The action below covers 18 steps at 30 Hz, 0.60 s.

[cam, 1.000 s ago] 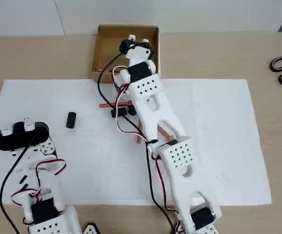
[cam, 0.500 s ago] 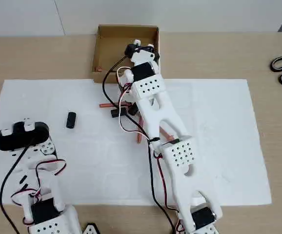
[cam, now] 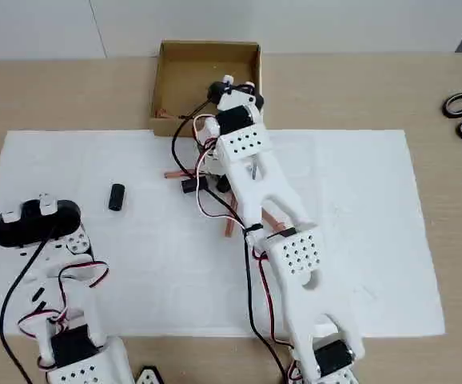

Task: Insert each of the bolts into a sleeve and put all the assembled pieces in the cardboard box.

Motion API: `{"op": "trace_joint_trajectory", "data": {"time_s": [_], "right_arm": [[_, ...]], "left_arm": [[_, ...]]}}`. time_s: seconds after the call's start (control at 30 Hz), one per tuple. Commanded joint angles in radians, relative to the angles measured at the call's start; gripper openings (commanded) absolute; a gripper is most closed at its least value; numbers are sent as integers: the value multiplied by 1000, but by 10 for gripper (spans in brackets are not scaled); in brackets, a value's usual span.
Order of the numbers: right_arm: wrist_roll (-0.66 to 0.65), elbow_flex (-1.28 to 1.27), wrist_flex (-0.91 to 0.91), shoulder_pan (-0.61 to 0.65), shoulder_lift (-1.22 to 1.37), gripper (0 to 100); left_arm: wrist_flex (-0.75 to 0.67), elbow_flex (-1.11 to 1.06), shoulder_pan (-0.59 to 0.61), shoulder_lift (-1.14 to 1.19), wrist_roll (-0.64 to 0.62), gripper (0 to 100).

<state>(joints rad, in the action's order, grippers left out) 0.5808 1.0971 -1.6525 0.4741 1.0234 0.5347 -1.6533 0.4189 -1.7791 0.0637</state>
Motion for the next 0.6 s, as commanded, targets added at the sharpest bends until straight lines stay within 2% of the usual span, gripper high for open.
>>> {"op": "trace_joint_trajectory", "data": {"time_s": [0.0,0.27,0.43,0.57], "right_arm": [[11,-2,1,-4,-5,194],[8,-2,13,-8,53,180],[8,2,21,-10,56,8],[8,2,16,-12,61,15]], "left_arm": [[3,50,-5,3,0,6],[3,50,-3,3,0,6],[3,50,-3,3,0,6],[3,50,-3,3,0,6]]}}
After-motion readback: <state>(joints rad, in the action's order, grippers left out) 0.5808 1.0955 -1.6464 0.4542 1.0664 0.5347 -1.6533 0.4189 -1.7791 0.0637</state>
